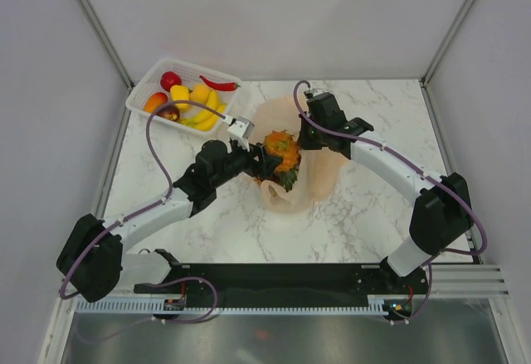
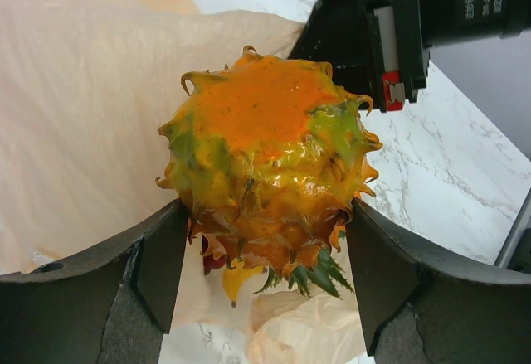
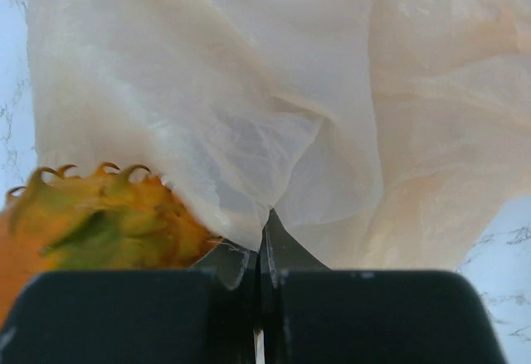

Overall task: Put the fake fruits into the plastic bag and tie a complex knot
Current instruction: Place the fake fruit in the plastic bag.

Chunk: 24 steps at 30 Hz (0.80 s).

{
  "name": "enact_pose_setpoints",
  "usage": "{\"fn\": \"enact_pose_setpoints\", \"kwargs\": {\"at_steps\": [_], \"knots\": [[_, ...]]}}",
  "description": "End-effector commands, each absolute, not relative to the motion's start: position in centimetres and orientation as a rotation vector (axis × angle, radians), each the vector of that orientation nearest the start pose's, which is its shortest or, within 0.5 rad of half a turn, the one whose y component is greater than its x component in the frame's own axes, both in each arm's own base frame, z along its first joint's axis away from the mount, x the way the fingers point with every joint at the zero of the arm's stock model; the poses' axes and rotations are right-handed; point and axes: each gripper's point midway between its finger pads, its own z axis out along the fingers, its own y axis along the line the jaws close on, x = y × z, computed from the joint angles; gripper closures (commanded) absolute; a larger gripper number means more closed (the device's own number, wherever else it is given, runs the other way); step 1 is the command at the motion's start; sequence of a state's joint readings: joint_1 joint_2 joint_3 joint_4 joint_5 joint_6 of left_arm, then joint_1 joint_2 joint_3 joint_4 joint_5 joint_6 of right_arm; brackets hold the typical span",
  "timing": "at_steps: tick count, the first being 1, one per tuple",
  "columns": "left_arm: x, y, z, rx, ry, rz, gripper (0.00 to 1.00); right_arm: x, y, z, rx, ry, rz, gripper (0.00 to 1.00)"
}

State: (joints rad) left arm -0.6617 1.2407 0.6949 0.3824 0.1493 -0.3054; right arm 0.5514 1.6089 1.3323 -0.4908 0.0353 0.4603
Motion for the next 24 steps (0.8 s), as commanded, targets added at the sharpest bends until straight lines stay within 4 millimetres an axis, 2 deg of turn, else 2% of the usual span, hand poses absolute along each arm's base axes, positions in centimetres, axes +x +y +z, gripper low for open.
{"fn": "enact_pose_setpoints", "kwargs": {"at_steps": [1, 2, 5, 8, 9, 10, 19, 21, 23, 24], "knots": [[30.3, -29.5, 22.1, 0.431, 1.72, -0.839, 0.88, 38.0, 23.9, 20.8, -0.048, 2.276, 0.478, 1.0], [30.1, -29.7, 20.9, 0.431, 1.769, -0.827, 0.88, 38.1, 23.8, 20.8, -0.044, 2.273, 0.473, 1.0], [30.4, -29.5, 19.6, 0.363, 1.816, -0.818, 0.88, 38.2, 23.6, 21.4, -0.044, 2.257, 0.462, 1.0], [31.0, -29.7, 19.1, 0.31, 1.864, -0.812, 0.88, 38.1, 23.1, 21.2, -0.033, 2.257, 0.439, 1.0], [31.0, -29.7, 17.4, 0.305, 1.932, -0.793, 0.88, 38.0, 23.0, 21.1, -0.033, 2.258, 0.432, 1.0], [31.5, -30.1, 18.1, 0.294, 1.933, -0.797, 0.88, 38.0, 22.8, 21.0, -0.032, 2.258, 0.419, 1.0], [33.4, -33.1, 15.4, 0.235, 2.101, -0.837, 0.87, 37.7, 22.5, 20.9, -0.042, 2.253, 0.391, 1.0], [34.2, -33.4, 15.4, 0.206, 2.102, -0.825, 0.86, 37.6, 22.5, 20.9, -0.046, 2.253, 0.388, 1.0], [35.4, -33.0, 14.3, 0.156, 2.125, -0.755, 0.86, 37.3, 22.6, 20.7, -0.058, 2.258, 0.387, 1.0], [36.1, -33.3, 14.9, 0.145, 2.111, -0.746, 0.86, 37.3, 22.6, 20.7, -0.059, 2.257, 0.384, 1.0]]}}
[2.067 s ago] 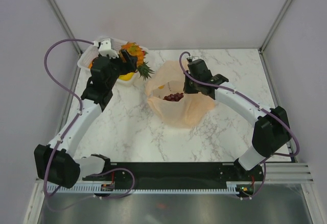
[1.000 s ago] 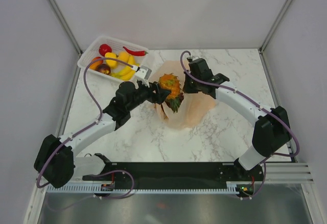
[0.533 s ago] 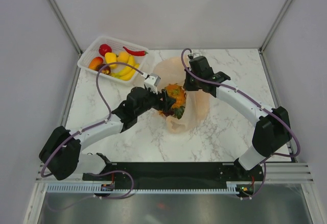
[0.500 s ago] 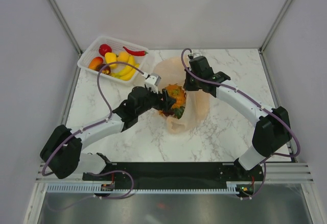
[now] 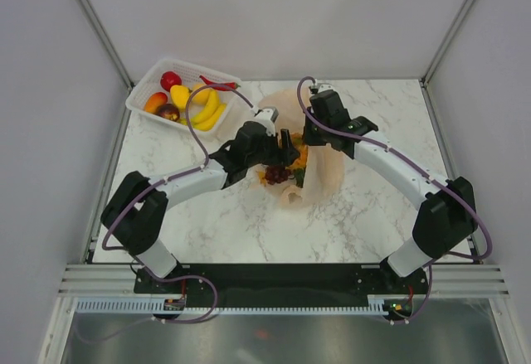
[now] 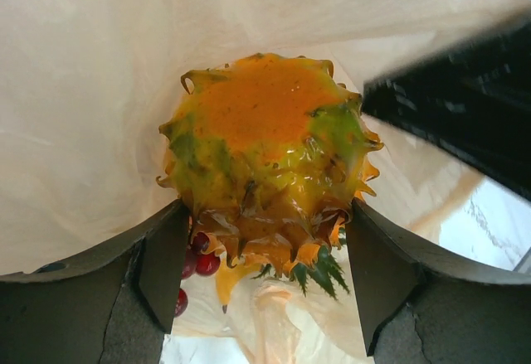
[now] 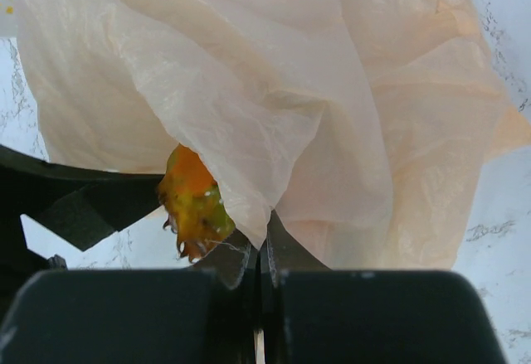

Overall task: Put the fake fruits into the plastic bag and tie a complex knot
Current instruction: Place the fake fruit in the plastic bag.

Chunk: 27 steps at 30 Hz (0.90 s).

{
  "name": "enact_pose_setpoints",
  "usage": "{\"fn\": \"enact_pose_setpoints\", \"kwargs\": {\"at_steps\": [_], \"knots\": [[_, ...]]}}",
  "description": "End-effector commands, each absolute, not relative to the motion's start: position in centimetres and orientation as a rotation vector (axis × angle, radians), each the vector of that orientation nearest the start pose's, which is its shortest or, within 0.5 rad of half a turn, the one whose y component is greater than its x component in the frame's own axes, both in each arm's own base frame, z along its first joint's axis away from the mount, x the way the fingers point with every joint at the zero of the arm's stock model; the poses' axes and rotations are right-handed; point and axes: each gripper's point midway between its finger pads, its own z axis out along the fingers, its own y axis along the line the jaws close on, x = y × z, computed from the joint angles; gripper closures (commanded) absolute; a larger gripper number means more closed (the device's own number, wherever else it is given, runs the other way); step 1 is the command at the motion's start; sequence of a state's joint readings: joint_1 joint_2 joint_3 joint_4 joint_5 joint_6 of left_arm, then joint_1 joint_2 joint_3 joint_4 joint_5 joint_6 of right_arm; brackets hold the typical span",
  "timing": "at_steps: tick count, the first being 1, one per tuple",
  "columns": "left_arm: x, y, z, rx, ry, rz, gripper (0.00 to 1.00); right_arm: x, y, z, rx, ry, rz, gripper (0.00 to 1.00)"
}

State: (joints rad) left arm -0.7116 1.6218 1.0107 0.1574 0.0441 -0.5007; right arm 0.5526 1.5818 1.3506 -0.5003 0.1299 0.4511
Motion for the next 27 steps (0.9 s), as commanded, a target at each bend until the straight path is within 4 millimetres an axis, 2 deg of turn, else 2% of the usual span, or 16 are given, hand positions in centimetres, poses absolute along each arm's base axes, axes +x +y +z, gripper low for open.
{"fn": "enact_pose_setpoints", "kwargs": {"at_steps": [1, 2, 3, 6, 8, 11, 12, 13, 15, 16, 17, 18, 24, 26, 27], "knots": [[36.6, -32.9, 14.3, 0.118, 2.134, -0.7, 0.86, 37.2, 22.7, 20.5, -0.064, 2.263, 0.389, 1.0], [37.1, -33.0, 13.5, 0.105, 2.151, -0.677, 0.86, 37.0, 22.9, 20.3, -0.071, 2.269, 0.395, 1.0], [37.9, -33.4, 14.2, 0.086, 2.133, -0.677, 0.86, 36.9, 23.0, 20.1, -0.076, 2.273, 0.397, 1.0], [39.5, -33.6, 14.4, -0.016, 2.119, -0.657, 0.83, 36.6, 23.4, 19.8, -0.083, 2.283, 0.408, 1.0], [40.1, -34.3, 14.7, -0.053, 2.107, -0.685, 0.76, 36.6, 23.4, 19.7, -0.081, 2.285, 0.41, 1.0], [40.8, -35.6, 15.1, -0.045, 2.096, -0.717, 0.54, 36.7, 22.9, 19.9, -0.054, 2.272, 0.377, 1.0], [40.6, -35.4, 15.0, -0.045, 2.098, -0.711, 0.43, 36.8, 22.6, 20.0, -0.047, 2.267, 0.363, 1.0], [40.4, -35.2, 15.8, -0.037, 2.082, -0.718, 0.39, 36.8, 22.4, 20.1, -0.048, 2.265, 0.357, 1.0], [40.0, -34.5, 15.9, 0.006, 2.076, -0.685, 0.3, 36.9, 22.1, 20.0, -0.04, 2.263, 0.337, 1.0], [39.7, -34.1, 17.2, 0.021, 2.05, -0.686, 0.13, 36.9, 22.0, 19.9, -0.038, 2.263, 0.332, 1.0], [39.5, -33.7, 17.4, 0.045, 2.044, -0.663, 0.09, 36.9, 21.8, 19.8, -0.033, 2.266, 0.329, 1.0], [39.2, -33.2, 17.5, 0.054, 2.045, -0.651, 0.01, 36.9, 21.8, 19.6, -0.032, 2.272, 0.327, 1.0], [37.1, -31.7, 19.4, 0.122, 2.045, -0.64, 0.0, 37.0, 22.0, 19.1, -0.04, 2.281, 0.33, 1.0], [36.1, -31.1, 19.4, 0.162, 2.069, -0.625, 0.0, 36.9, 22.1, 18.9, -0.048, 2.287, 0.337, 1.0], [35.7, -30.8, 20.3, 0.175, 2.057, -0.626, 0.0, 37.0, 22.2, 18.9, -0.049, 2.288, 0.343, 1.0]]}}
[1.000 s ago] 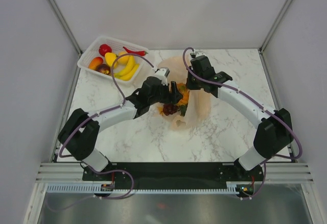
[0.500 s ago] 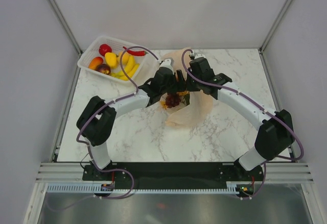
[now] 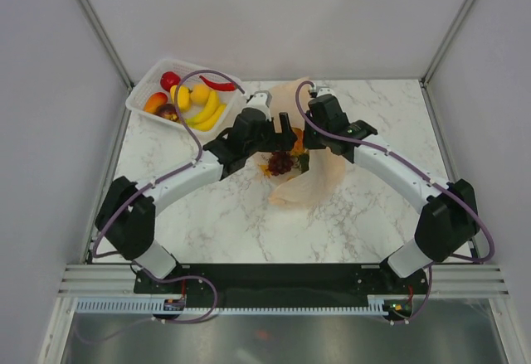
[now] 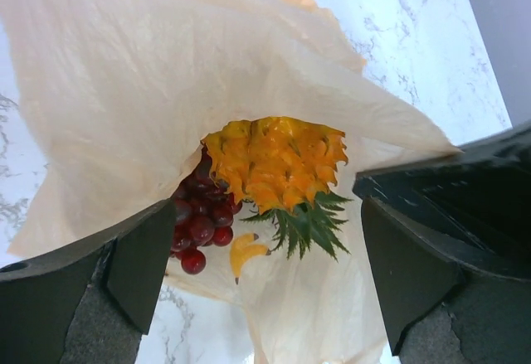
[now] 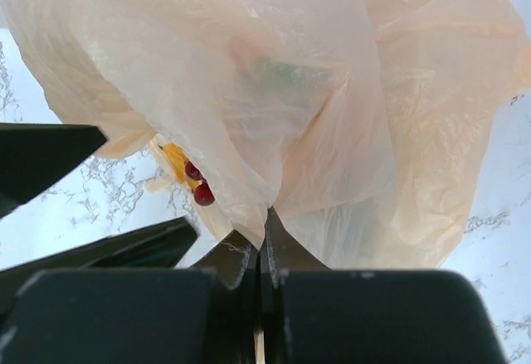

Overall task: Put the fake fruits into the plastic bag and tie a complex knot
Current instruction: Place the fake fruit in the plastic bag, then adjust the plastic bag at the center of the board.

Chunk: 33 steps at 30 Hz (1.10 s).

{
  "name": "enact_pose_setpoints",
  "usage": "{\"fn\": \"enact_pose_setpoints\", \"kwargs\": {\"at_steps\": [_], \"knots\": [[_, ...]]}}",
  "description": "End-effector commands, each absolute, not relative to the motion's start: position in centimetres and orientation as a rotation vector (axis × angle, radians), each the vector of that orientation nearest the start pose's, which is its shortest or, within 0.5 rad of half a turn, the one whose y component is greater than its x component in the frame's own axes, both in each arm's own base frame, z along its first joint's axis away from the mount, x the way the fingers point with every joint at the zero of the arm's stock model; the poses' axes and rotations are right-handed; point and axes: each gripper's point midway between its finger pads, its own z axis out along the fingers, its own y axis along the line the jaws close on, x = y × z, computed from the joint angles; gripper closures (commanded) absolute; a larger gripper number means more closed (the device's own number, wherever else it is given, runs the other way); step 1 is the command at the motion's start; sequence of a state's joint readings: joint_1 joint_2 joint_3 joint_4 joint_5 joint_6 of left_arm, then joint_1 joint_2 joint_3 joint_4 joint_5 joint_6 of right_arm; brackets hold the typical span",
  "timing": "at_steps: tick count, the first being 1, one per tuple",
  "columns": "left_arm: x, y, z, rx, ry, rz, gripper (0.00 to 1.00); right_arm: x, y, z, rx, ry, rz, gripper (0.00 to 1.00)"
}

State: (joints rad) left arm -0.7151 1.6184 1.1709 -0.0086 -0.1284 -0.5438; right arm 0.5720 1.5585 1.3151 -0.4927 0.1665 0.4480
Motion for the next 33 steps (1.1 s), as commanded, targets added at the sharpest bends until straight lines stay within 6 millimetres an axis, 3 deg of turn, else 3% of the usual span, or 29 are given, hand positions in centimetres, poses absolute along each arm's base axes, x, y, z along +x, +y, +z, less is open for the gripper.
{"fn": "enact_pose_setpoints", "kwargs": {"at_steps": [1, 4, 9, 13, 16, 19, 21, 24, 27, 30, 33], "knots": [[35.5, -30.4, 20.5, 0.195, 2.057, -0.607, 0.0, 37.0, 22.3, 18.9, -0.056, 2.289, 0.345, 1.0], [34.8, -29.1, 20.8, 0.24, 2.076, -0.549, 0.0, 36.9, 22.8, 18.9, -0.074, 2.291, 0.376, 1.0], [34.4, -27.0, 19.1, 0.297, 2.163, -0.542, 0.0, 36.2, 25.2, 18.8, -0.15, 2.315, 0.524, 1.0], [34.9, -27.2, 17.1, 0.3, 2.209, -0.683, 0.0, 36.0, 27.3, 18.1, -0.163, 2.34, 0.646, 1.0], [35.9, -27.6, 15.4, 0.278, 2.23, -0.692, 0.0, 36.3, 27.9, 16.7, -0.155, 2.365, 0.664, 1.0], [37.1, -27.4, 14.7, 0.238, 2.238, -0.661, 0.0, 37.3, 27.2, 14.2, -0.111, 2.398, 0.576, 1.0], [37.6, -27.4, 14.5, 0.229, 2.231, -0.668, 0.0, 38.6, 25.5, 13.0, -0.048, 2.39, 0.428, 1.0], [37.8, -27.0, 14.4, 0.228, 2.231, -0.649, 0.0, 40.1, 22.3, 12.8, 0.055, 2.335, 0.211, 1.0], [37.7, -26.1, 14.6, 0.229, 2.223, -0.607, 0.0, 40.5, 20.5, 13.7, 0.108, 2.283, 0.118, 1.0], [37.4, -26.0, 14.5, 0.254, 2.233, -0.608, 0.0, 40.5, 20.2, 14.2, 0.097, 2.263, 0.116, 1.0], [37.0, -26.7, 14.3, 0.285, 2.243, -0.653, 0.01, 39.9, 22.0, 14.1, 0.026, 2.288, 0.221, 1.0]]}}
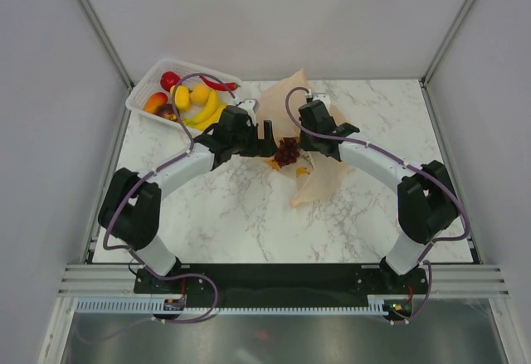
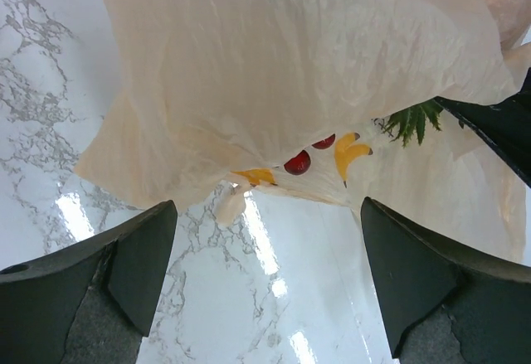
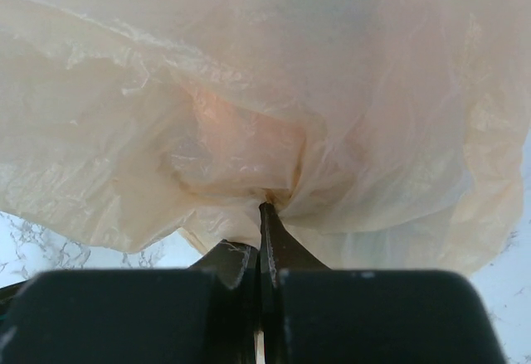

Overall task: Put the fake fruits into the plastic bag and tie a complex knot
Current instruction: Adjust the plastic bag at the center of the board.

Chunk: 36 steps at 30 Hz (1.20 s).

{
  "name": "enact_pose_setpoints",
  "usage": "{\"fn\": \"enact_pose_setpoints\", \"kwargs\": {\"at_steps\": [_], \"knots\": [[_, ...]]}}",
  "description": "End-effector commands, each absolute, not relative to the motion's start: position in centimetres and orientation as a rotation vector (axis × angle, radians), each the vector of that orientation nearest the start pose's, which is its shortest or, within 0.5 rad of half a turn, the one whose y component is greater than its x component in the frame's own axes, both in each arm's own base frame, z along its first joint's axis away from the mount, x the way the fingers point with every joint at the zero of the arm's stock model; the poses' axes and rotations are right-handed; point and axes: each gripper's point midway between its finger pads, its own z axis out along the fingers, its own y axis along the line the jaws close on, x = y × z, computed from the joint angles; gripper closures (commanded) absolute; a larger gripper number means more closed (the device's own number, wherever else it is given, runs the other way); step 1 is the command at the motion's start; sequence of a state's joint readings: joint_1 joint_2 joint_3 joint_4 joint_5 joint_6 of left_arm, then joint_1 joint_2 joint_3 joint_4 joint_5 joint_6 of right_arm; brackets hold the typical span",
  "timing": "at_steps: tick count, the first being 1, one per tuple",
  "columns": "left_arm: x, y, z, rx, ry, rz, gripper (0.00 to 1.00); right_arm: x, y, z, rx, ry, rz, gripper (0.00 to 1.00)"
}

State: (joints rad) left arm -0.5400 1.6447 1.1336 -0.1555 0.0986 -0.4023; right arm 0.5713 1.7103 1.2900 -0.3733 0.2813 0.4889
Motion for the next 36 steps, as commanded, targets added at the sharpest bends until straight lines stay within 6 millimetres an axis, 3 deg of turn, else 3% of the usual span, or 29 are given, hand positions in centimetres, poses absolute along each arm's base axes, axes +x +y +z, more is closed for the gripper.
{"fn": "enact_pose_setpoints", "kwargs": {"at_steps": [1, 5, 7, 10, 15, 18, 20, 21, 25, 27, 29, 32, 36], "knots": [[36.9, -26.7, 14.2, 0.286, 2.246, -0.654, 0.01, 39.7, 22.4, 14.2, 0.015, 2.294, 0.251, 1.0], [36.5, -26.0, 13.7, 0.298, 2.247, -0.616, 0.04, 39.3, 23.1, 14.1, -0.007, 2.31, 0.302, 1.0], [35.9, -26.0, 13.6, 0.333, 2.249, -0.631, 0.1, 39.3, 23.1, 14.3, -0.013, 2.306, 0.304, 1.0], [34.2, -27.3, 14.0, 0.38, 2.256, -0.747, 0.19, 39.3, 23.2, 14.5, -0.014, 2.303, 0.31, 1.0], [32.8, -29.1, 14.3, 0.319, 2.209, -0.806, 0.16, 39.4, 23.5, 14.7, -0.01, 2.302, 0.327, 1.0], [34.1, -29.7, 13.5, 0.252, 2.174, -0.797, 0.16, 39.4, 23.8, 14.9, -0.006, 2.3, 0.349, 1.0], [36.1, -29.6, 13.6, 0.207, 2.119, -0.746, 0.15, 39.3, 24.0, 15.2, -0.007, 2.297, 0.365, 1.0], [36.8, -29.5, 12.0, 0.191, 2.139, -0.704, 0.15, 39.3, 24.0, 15.3, -0.007, 2.295, 0.367, 1.0], [41.3, -28.3, 11.7, 0.106, 2.096, -0.542, 0.15, 39.0, 23.8, 16.0, -0.005, 2.28, 0.373, 1.0], [42.3, -27.5, 12.2, 0.08, 2.082, -0.51, 0.15, 38.9, 23.7, 16.2, -0.004, 2.274, 0.372, 1.0], [42.6, -26.5, 13.9, 0.064, 2.04, -0.475, 0.15, 38.8, 23.3, 16.1, 0.002, 2.274, 0.357, 1.0], [43.0, -23.4, 15.8, 0.039, 1.99, -0.323, 0.13, 38.6, 23.0, 15.9, -0.001, 2.275, 0.342, 1.0], [43.4, -19.8, 17.3, -0.016, 1.95, -0.225, 0.11, 38.6, 23.1, 15.8, -0.003, 2.279, 0.35, 1.0]]}}
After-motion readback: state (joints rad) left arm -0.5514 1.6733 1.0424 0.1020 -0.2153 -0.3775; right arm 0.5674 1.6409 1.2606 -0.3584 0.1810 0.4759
